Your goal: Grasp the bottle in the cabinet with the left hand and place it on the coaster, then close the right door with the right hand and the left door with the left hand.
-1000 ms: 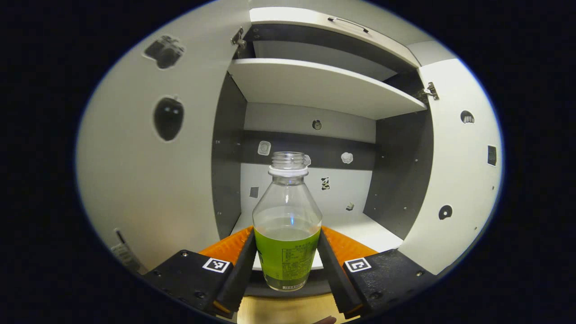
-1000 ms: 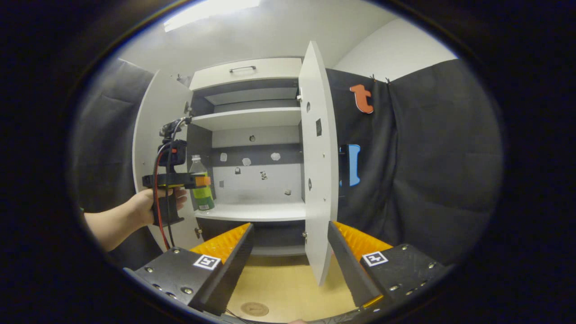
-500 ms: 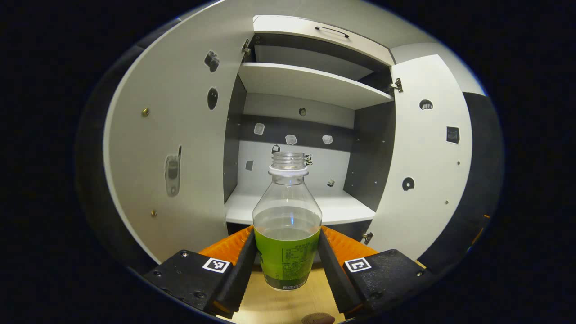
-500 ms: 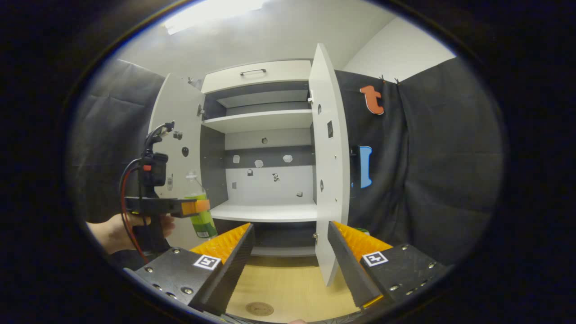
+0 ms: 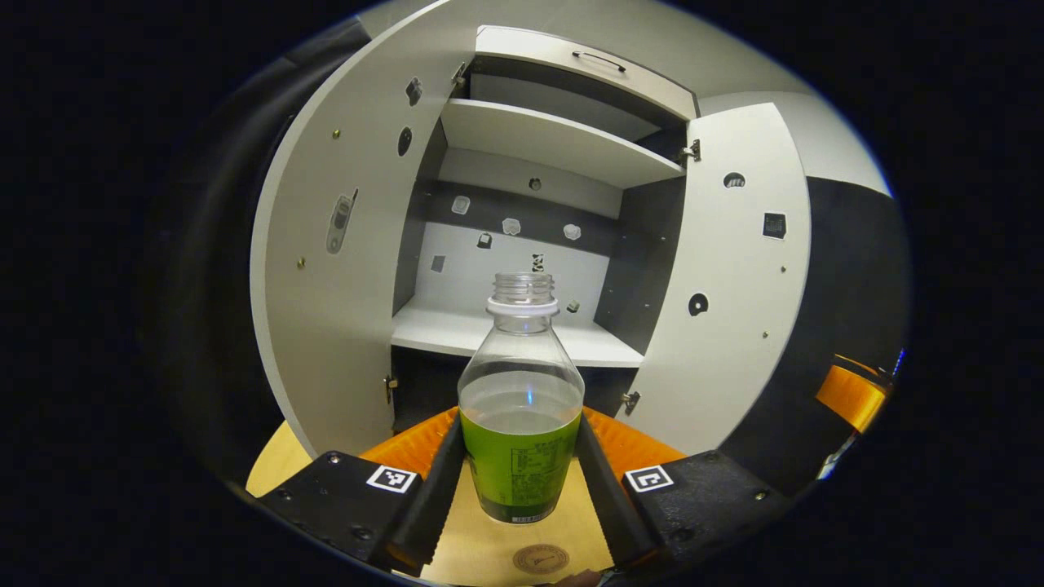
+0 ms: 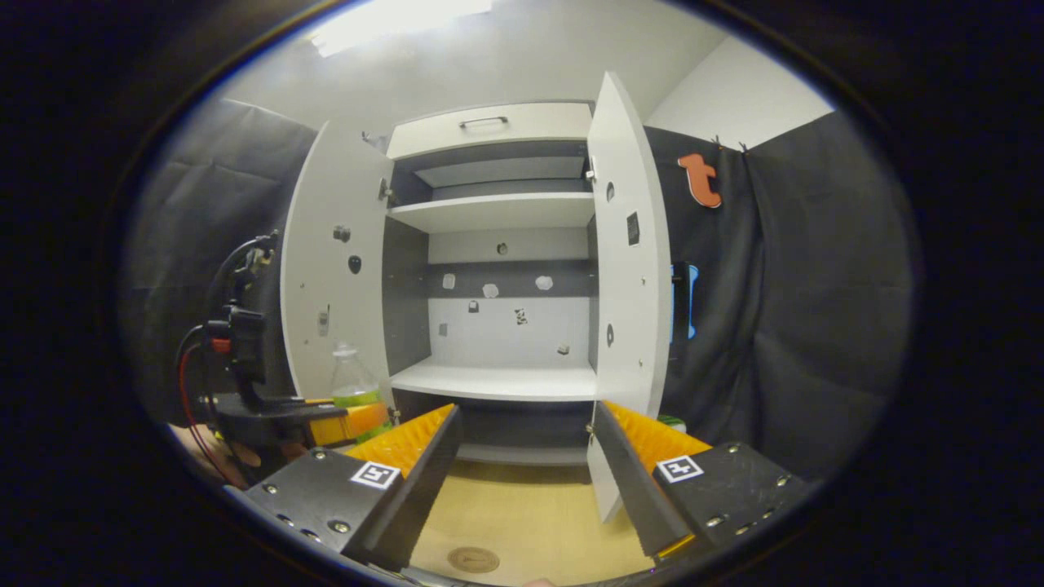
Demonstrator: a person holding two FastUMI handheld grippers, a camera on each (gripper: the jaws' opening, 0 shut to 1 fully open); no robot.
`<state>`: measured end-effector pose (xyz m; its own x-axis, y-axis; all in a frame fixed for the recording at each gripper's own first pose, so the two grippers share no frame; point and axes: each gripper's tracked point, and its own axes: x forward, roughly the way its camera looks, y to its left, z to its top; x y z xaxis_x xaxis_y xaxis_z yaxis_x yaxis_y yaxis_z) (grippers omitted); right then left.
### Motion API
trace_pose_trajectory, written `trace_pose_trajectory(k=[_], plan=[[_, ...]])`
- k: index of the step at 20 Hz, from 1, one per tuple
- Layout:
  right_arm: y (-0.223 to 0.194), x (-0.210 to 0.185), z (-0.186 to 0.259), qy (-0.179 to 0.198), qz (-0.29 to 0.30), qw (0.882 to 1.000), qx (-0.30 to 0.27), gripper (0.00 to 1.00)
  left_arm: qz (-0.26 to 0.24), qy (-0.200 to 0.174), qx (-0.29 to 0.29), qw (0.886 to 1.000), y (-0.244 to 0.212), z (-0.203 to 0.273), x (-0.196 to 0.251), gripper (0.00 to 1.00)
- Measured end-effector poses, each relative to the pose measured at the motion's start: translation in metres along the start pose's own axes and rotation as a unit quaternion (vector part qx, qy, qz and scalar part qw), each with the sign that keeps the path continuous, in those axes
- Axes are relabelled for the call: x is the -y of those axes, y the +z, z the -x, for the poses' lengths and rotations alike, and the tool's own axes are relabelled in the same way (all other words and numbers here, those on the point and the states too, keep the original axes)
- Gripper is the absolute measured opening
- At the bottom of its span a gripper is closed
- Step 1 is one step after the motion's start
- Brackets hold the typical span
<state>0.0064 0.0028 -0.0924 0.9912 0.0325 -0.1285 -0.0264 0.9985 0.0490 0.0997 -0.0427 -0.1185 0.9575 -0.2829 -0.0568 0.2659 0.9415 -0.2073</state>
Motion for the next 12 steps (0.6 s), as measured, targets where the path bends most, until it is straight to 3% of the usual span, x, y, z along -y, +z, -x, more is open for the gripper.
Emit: trace_pose_trajectory(k=[5, 6, 8, 12], plan=[[-0.003, 0.001, -0.012, -0.001, -0.004, 1.000, -0.012, 0.98, -0.022, -0.035, 0.002, 0.999, -0.038, -0.003, 0.022, 0.78], [-0.002, 0.002, -0.014, -0.002, -0.002, 1.000, -0.014, 0.94, -0.020, -0.047, 0.007, 0.999, -0.045, -0.005, 0.030, 0.78], [0.000, 0.005, -0.017, -0.008, -0.001, 1.000, -0.015, 0.99, -0.028, -0.059, 0.020, 0.998, -0.064, -0.005, 0.038, 0.78], [0.001, 0.007, -0.018, -0.009, -0.006, 1.000, -0.015, 0.98, -0.102, -0.090, -0.024, 0.990, -0.138, -0.009, 0.057, 0.78]])
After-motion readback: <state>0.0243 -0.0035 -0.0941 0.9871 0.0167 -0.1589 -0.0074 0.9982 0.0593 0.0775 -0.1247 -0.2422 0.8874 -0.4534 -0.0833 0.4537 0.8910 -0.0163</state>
